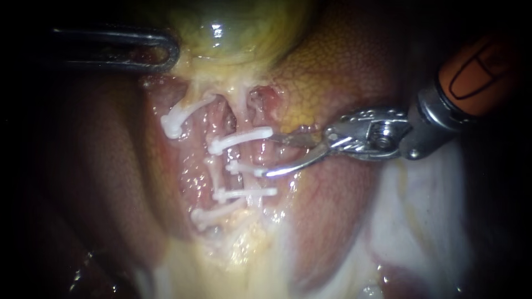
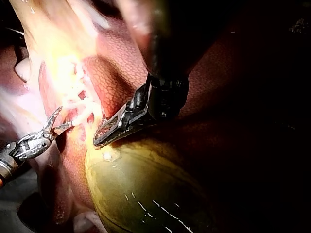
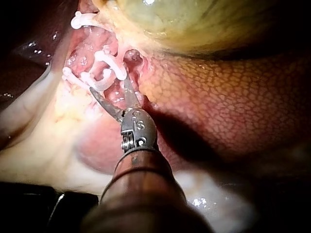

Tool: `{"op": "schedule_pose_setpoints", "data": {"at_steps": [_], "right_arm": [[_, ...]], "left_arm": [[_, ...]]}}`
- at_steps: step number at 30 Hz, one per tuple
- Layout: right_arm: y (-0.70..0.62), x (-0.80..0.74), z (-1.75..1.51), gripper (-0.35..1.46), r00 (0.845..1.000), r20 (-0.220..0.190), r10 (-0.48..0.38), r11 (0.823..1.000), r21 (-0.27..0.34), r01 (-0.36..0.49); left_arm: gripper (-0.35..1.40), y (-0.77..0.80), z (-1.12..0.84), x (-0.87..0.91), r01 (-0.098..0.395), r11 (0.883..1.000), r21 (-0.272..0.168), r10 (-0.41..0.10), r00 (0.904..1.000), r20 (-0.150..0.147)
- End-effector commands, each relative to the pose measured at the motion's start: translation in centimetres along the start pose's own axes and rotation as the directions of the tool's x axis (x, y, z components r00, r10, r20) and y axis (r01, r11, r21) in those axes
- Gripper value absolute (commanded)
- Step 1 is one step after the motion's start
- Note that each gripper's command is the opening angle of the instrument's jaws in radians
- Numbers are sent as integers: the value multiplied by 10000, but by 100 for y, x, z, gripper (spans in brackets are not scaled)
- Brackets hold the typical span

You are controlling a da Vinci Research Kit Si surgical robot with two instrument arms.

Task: Go to the cutting position right tube

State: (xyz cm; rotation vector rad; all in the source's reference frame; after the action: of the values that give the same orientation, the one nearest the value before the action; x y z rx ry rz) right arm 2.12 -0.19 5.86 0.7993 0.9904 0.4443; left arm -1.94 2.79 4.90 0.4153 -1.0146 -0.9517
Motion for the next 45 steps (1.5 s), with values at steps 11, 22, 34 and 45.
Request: {"op": "schedule_pose_setpoints", "data": {"at_steps": [11,22,34,45], "right_arm": [[13,-14,23,129,9994,-196,289,9933,1128,-265],[18,-11,28,127,9973,-681,279,9748,2227,-121],[18,-15,18,127,9977,-650,188,9658,2594,-13],[18,-16,8,125,9979,-637,97,9584,2852,89]], "left_arm": [[-35,0,1,1,-4,10000,-12,4,10000,4],[-35,-1,2,2,-9,10000,7,9,10000,1],[-35,-2,4,5,-26,10000,19,26,10000,3],[-35,-2,6,6,-34,10000,64,34,10000,-7]]}}
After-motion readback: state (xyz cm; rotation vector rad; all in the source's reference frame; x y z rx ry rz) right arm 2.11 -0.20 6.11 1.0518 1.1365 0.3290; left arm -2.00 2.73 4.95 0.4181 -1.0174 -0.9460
